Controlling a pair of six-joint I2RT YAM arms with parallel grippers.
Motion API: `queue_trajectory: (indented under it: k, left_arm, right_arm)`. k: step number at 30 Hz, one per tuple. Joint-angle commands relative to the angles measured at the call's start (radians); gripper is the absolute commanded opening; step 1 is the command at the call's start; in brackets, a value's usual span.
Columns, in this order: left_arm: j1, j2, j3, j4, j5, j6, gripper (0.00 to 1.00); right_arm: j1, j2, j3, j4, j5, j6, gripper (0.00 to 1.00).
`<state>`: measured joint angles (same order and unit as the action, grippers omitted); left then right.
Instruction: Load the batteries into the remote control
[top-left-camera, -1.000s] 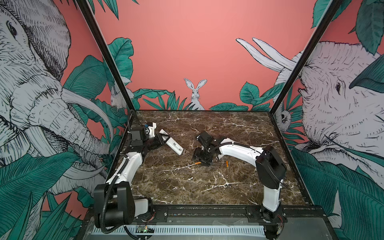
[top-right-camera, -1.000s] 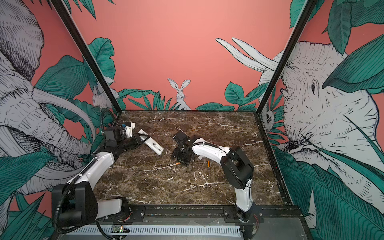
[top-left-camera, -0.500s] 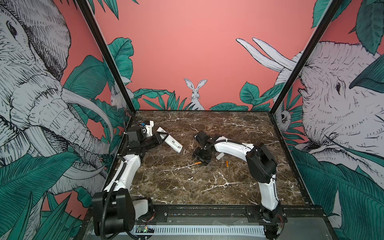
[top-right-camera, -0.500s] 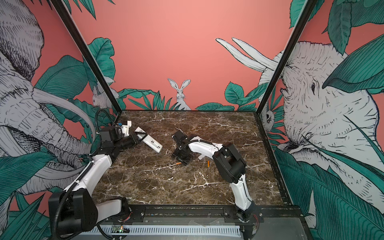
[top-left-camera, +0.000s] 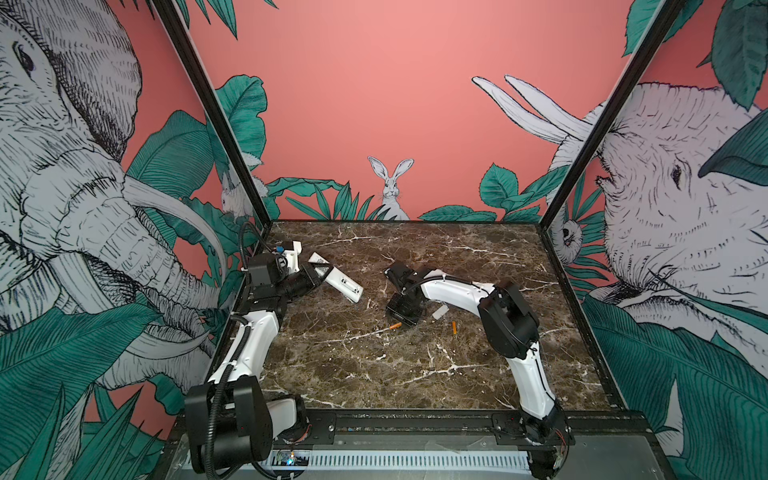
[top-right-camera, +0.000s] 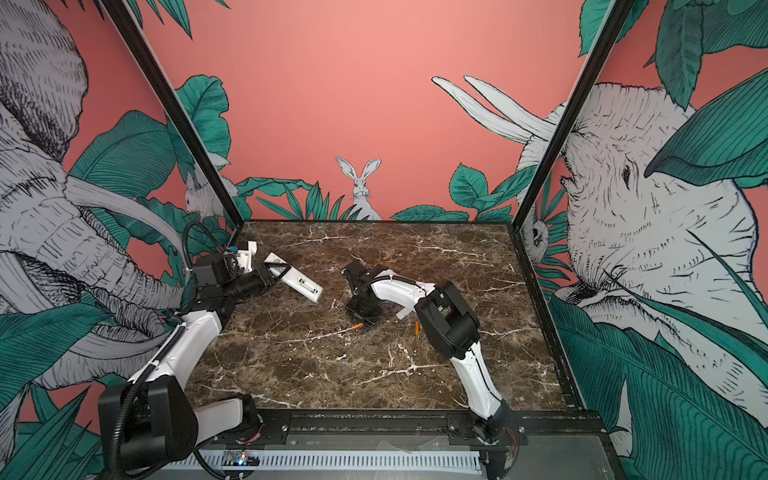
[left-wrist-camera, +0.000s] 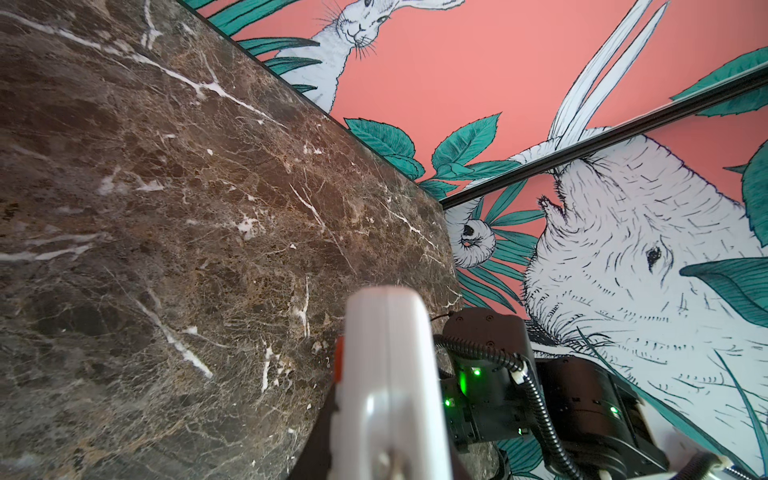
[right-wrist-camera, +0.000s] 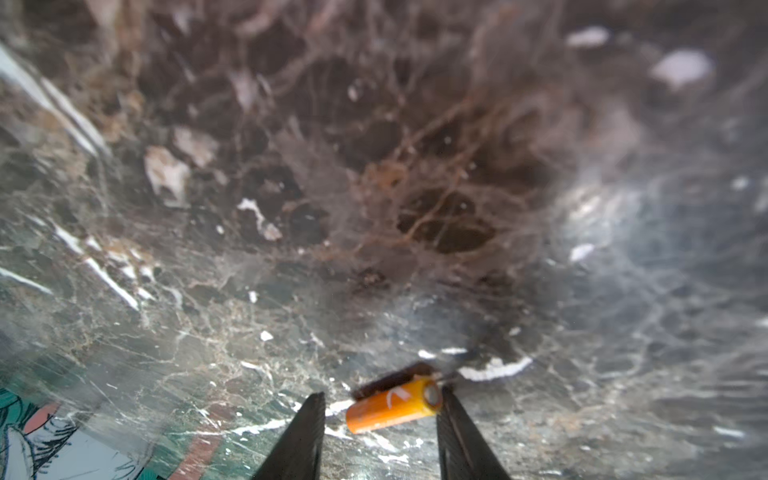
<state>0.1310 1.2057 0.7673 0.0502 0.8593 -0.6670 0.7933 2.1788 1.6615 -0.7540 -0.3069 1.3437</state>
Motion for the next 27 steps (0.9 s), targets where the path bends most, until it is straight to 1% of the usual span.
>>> queue_trajectory:
  k: [1, 3, 4, 7, 9, 12, 15, 16, 17, 19, 20, 22, 23, 25, 27]
  left_arm:
    - [0.012, -0.025, -0.008, 0.054, 0.035, -0.018, 0.22]
    - [0.013, -0.028, -0.01, 0.054, 0.035, -0.017, 0.22]
    - [0.014, -0.028, -0.011, 0.054, 0.034, -0.017, 0.22]
    - [0.018, -0.03, -0.011, 0.049, 0.032, -0.011, 0.22]
    - [0.019, -0.03, -0.008, 0.044, 0.03, -0.007, 0.22]
    - [0.019, -0.034, -0.001, 0.023, 0.024, 0.009, 0.22]
    - [0.019, -0.041, 0.014, -0.01, 0.013, 0.039, 0.23]
    - [0.019, -0.044, 0.018, -0.021, 0.01, 0.049, 0.23]
    - [0.019, -0.046, 0.022, -0.028, 0.008, 0.057, 0.23]
    - [0.019, -0.047, 0.022, -0.034, 0.007, 0.066, 0.23]
    - [0.018, -0.049, 0.022, -0.035, 0.005, 0.072, 0.23]
    - [0.018, -0.048, 0.02, -0.039, 0.003, 0.081, 0.23]
    - [0.016, -0.048, 0.018, -0.039, 0.003, 0.086, 0.23]
    - [0.008, -0.049, 0.012, -0.04, 0.0, 0.098, 0.24]
    - [-0.008, -0.048, 0.009, -0.04, -0.006, 0.115, 0.24]
  right_arm:
    - [-0.004, 0.045, 0.013, -0.051, 0.092, 0.162, 0.34]
    - [-0.003, 0.044, 0.013, -0.05, 0.099, 0.149, 0.28]
    - [-0.004, 0.043, 0.013, -0.047, 0.104, 0.134, 0.24]
    - [0.0, 0.039, 0.015, -0.05, 0.135, 0.065, 0.15]
    - [0.0, 0.038, 0.006, -0.047, 0.146, -0.002, 0.12]
    - [-0.003, 0.035, -0.03, -0.021, 0.15, -0.117, 0.1]
    - [-0.012, 0.04, -0.044, -0.033, 0.156, -0.315, 0.1]
    - [-0.013, 0.043, -0.042, -0.048, 0.166, -0.407, 0.09]
    - [-0.018, 0.044, -0.033, -0.092, 0.185, -0.472, 0.09]
    - [-0.019, 0.032, -0.047, -0.101, 0.198, -0.624, 0.11]
    - [-0.021, 0.023, -0.049, -0.134, 0.223, -0.688, 0.11]
    - [-0.022, -0.006, -0.091, -0.108, 0.214, -0.802, 0.13]
    - [-0.022, -0.02, -0.098, -0.124, 0.215, -0.872, 0.13]
    - [-0.018, -0.041, -0.115, -0.158, 0.253, -0.974, 0.13]
    - [-0.017, -0.063, -0.144, -0.165, 0.259, -1.065, 0.13]
